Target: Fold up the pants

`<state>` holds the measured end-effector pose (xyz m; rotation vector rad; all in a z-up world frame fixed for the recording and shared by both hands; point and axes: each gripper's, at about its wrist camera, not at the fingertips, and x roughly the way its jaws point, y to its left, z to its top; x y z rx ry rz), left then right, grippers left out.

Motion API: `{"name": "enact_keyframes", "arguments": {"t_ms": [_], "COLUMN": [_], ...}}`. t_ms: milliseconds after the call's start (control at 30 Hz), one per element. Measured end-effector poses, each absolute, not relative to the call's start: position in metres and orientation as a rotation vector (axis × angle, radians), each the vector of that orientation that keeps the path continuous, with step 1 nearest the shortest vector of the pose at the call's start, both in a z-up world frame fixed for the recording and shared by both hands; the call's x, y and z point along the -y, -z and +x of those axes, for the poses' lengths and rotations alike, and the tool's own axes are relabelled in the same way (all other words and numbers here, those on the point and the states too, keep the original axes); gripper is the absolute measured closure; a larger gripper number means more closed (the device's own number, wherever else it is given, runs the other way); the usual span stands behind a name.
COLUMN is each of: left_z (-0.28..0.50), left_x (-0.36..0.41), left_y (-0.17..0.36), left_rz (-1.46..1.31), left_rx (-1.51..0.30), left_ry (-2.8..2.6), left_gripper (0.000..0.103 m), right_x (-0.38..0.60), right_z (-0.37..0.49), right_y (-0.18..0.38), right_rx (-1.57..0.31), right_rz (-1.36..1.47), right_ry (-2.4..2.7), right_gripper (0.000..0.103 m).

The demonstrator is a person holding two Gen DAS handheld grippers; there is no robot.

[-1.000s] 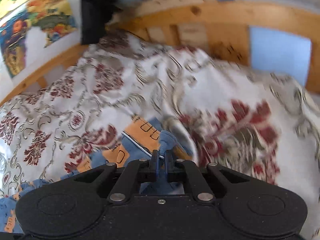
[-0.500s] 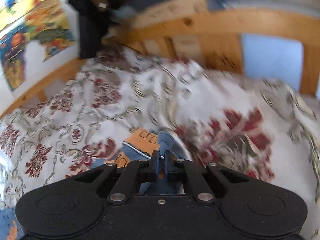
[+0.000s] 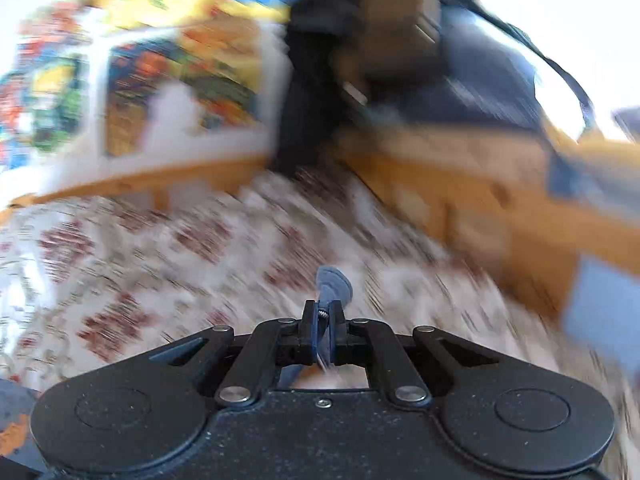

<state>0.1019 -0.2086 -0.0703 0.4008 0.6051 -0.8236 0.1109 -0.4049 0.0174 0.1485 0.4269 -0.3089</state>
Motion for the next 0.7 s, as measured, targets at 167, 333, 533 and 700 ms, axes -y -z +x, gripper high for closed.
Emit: {"name": "enact_keyframes", "arguments": {"t_ms": [167, 333, 533, 700], "left_z": [0.105, 0.099, 0.099, 0.102], "left_x": [0.215, 0.217, 0.217, 0.214], "left_y": [0.088, 0.099, 0.103, 0.105], "left_rz": [0.441, 0.484, 0.487, 0.468], "left_rx": [-0.675, -0.686, -0.705, -0.720], "left_ry": [0.845, 0.859, 0.856, 0.860], "left_gripper": [0.100, 0.100, 0.100, 0.098], "right_x": [0.451, 0.451, 0.452, 0.452], "right_z": [0.093, 0.087, 0.085, 0.091], "right_y": [0.047, 0.051, 0.065, 0.072], "right_rx": [-0.662, -0.683, -0.735, -0.775], "right_rz": [0.413, 0.448, 0.468, 0.447], "right_ry": [0.521, 0.559, 0.573, 0.596], "right_gripper": [0.099, 0.099, 0.095, 0.088]}}
